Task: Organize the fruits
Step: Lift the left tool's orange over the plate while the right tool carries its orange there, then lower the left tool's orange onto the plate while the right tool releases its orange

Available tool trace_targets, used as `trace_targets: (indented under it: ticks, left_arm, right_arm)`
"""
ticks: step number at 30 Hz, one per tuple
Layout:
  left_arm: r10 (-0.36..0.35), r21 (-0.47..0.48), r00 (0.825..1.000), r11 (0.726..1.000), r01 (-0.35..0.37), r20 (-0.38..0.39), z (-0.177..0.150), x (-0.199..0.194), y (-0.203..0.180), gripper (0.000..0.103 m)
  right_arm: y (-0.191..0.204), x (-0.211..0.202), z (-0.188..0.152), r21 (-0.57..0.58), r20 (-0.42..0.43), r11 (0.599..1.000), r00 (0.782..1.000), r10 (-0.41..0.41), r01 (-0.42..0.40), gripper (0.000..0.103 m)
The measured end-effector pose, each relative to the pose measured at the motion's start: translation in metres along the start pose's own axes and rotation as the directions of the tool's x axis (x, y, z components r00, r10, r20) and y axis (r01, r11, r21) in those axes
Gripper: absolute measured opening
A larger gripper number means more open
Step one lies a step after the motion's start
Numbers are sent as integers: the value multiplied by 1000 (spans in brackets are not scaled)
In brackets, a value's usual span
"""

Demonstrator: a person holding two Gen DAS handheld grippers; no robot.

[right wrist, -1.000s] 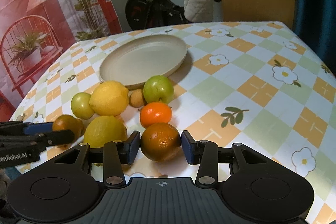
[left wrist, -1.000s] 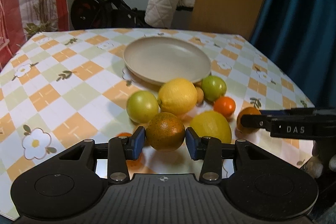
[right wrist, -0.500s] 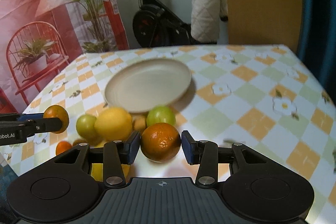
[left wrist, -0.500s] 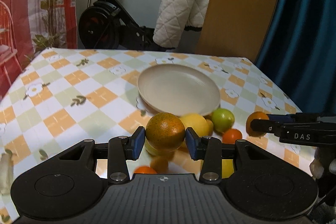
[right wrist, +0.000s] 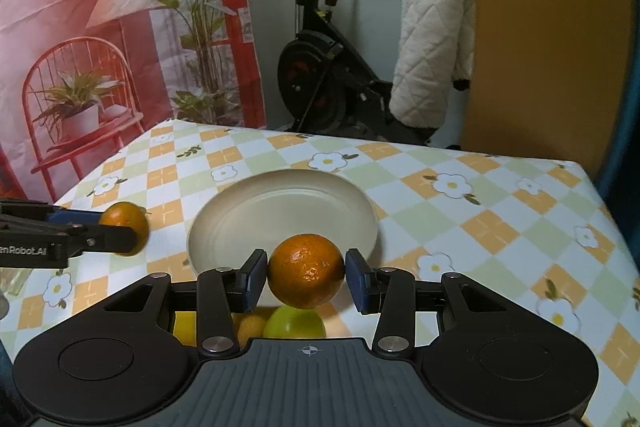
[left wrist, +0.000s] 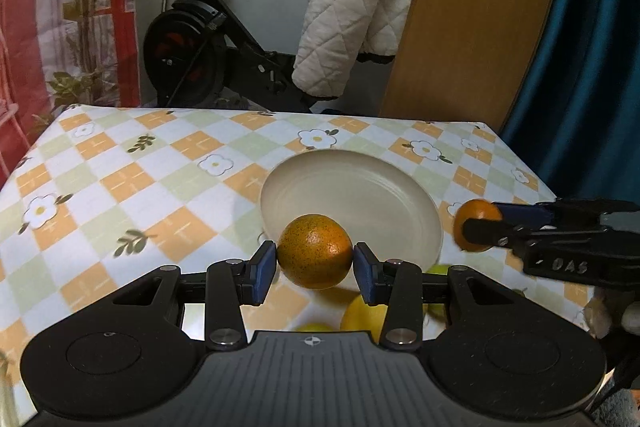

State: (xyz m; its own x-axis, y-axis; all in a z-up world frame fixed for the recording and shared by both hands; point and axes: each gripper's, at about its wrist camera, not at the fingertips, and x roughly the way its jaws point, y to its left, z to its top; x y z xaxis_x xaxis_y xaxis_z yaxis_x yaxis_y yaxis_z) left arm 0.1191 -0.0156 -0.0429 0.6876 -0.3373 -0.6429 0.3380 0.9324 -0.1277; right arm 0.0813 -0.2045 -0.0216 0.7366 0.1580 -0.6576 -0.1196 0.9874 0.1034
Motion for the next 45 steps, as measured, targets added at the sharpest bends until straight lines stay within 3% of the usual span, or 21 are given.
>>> trace_targets:
  ticks: [18, 28, 31, 39, 45]
  left_arm:
    - [-38, 12, 987, 999, 41, -155, 14, 78, 4, 44]
    - [-49, -9, 982, 999, 48, -184, 19, 99, 10, 45]
    - [-57, -37, 982, 998, 51, -181, 24, 98, 12, 45]
    - [-29, -1, 993, 1000, 29, -118, 30, 62, 16, 45]
    - [-10, 23, 996, 1000, 12, -89, 21, 30, 19, 45]
  right_arm:
    - [9, 76, 6, -7, -156, 999, 987, 48, -49, 39]
    - [7, 91, 9, -11, -170, 1000, 985, 14, -16, 40]
    - [5, 89, 11, 9, -166, 1000, 986, -5, 7, 41]
    - [-3, 57, 11, 71, -114, 997, 993, 29, -21, 41]
    - [3, 34, -2, 81, -101, 996, 994, 52, -44, 31]
